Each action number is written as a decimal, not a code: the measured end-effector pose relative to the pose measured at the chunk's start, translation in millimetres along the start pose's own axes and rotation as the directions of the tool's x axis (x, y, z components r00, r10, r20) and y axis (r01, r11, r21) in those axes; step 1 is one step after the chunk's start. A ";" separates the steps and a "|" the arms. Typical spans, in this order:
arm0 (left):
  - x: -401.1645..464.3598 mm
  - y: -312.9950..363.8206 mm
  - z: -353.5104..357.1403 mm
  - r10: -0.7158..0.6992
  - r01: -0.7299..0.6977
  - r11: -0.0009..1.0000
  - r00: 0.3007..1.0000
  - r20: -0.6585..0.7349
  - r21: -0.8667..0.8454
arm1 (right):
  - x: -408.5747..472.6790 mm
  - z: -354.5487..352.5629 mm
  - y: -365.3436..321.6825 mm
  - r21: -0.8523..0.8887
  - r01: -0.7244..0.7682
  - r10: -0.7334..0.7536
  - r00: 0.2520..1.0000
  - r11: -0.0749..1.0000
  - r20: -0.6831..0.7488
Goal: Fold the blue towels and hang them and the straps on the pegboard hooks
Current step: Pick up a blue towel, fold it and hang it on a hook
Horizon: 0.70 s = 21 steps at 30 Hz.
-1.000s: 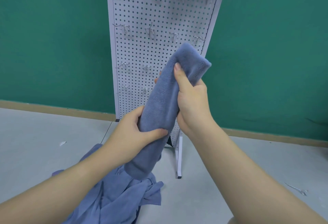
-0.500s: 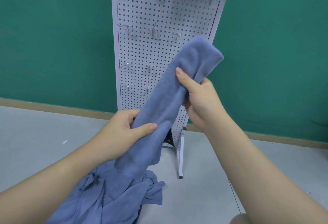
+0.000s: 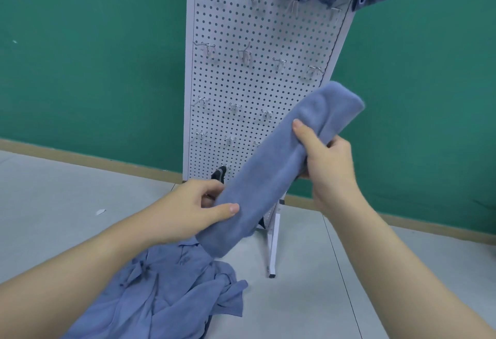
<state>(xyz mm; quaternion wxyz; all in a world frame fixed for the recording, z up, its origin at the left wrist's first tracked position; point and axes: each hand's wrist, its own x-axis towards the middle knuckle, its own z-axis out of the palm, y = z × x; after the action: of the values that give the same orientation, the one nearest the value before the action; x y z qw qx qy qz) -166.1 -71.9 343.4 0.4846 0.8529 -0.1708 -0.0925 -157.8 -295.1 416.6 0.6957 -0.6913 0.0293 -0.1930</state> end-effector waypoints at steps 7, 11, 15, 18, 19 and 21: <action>3.5 19.7 9.8 0.068 -0.096 0.931 0.994 -0.090 -0.352 | -32.3 24.9 22.2 -0.119 -0.136 0.149 0.983 0.984 0.110; 9.3 26.0 23.0 0.014 -0.088 0.919 0.982 -0.191 -0.385 | -37.8 31.6 21.8 -0.114 -0.239 0.246 0.968 0.964 0.057; 14.4 25.7 23.9 -0.040 -0.052 0.913 0.976 -0.214 -0.406 | -36.8 32.3 20.2 -0.095 -0.295 0.301 0.952 0.951 0.059; 14.9 27.4 17.8 -0.021 -0.064 0.922 0.977 -0.214 -0.382 | -29.2 23.8 19.0 -0.043 -0.303 0.305 0.951 0.952 0.052; 13.9 29.1 16.7 -0.019 -0.065 0.912 0.980 -0.200 -0.406 | -27.7 21.1 18.8 -0.013 -0.309 0.310 0.949 0.951 0.060; 10.7 33.7 16.7 -0.010 -0.062 0.881 0.989 -0.150 -0.469 | -27.2 17.4 18.7 0.028 -0.338 0.335 0.939 0.941 0.075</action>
<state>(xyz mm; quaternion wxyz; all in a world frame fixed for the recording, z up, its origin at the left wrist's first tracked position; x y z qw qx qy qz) -168.4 -105.1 363.9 0.6903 0.7112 -0.1181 -0.0611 -173.3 -270.7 393.0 0.7330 -0.6680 0.1190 -0.0479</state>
